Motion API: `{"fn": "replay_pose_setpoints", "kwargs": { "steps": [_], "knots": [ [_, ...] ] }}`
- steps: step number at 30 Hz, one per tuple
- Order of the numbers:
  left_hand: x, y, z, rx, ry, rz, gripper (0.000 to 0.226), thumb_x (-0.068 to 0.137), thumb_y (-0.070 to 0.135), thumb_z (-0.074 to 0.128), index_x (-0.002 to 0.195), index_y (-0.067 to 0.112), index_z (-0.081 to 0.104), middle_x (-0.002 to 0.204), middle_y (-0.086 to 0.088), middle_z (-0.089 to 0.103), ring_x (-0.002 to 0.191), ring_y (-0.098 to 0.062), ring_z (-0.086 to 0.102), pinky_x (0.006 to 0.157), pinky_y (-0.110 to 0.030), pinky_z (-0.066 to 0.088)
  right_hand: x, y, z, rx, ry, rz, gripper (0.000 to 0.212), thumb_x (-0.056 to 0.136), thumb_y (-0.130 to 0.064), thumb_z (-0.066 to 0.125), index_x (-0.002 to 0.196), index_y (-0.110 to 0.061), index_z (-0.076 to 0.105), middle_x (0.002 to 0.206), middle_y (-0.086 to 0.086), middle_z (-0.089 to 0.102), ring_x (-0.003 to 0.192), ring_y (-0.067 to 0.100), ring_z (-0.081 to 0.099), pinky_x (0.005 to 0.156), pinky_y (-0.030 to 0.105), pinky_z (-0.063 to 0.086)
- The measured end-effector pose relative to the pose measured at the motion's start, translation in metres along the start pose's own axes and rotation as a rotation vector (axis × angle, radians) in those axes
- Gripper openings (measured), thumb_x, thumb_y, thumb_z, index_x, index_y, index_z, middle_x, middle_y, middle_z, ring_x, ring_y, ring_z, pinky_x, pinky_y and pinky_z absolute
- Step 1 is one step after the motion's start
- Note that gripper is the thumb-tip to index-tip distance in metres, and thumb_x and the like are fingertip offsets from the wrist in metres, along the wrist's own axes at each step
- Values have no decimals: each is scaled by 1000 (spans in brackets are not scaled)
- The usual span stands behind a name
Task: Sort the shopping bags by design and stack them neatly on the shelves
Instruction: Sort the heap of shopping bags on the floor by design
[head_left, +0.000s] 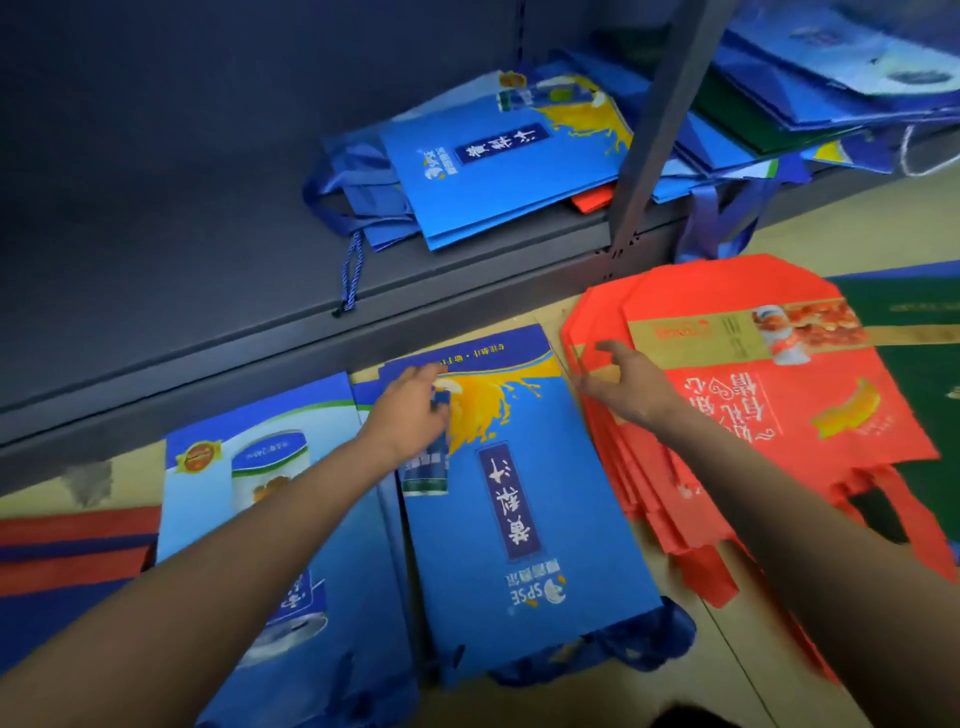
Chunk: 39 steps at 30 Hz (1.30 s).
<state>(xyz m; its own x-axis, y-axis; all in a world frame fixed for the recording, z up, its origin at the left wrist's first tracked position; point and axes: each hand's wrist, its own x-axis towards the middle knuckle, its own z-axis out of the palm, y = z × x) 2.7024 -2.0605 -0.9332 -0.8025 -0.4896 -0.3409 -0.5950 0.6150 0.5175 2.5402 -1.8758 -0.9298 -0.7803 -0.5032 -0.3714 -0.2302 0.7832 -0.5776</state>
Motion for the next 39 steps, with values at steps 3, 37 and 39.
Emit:
{"fn": "replay_pose_setpoints", "kwargs": {
  "steps": [3,37,39],
  "knots": [
    [15,-8,-24,-75,181,-29,51,88,6,54,138,9,43,133,-18,48,122,-33,47,103,-38,37,12,-42,8,361,52,-20,59,85,-25,68,137,-13,41,129,17,51,117,27,51,99,41,42],
    [-18,-55,-14,-545,82,-393,40,94,14,48,132,6,40,128,-17,54,115,-33,53,92,-35,41,-49,-49,26,625,-108,222,78,81,20,54,145,-15,26,85,8,61,57,12,61,51,18,49],
    [-22,-44,-2,-574,64,-396,38,97,17,44,133,6,39,130,-15,52,118,-32,50,90,-31,39,-36,-55,32,623,-17,138,73,84,19,50,144,-17,28,92,7,61,48,-1,59,44,14,47]
  ]
}}
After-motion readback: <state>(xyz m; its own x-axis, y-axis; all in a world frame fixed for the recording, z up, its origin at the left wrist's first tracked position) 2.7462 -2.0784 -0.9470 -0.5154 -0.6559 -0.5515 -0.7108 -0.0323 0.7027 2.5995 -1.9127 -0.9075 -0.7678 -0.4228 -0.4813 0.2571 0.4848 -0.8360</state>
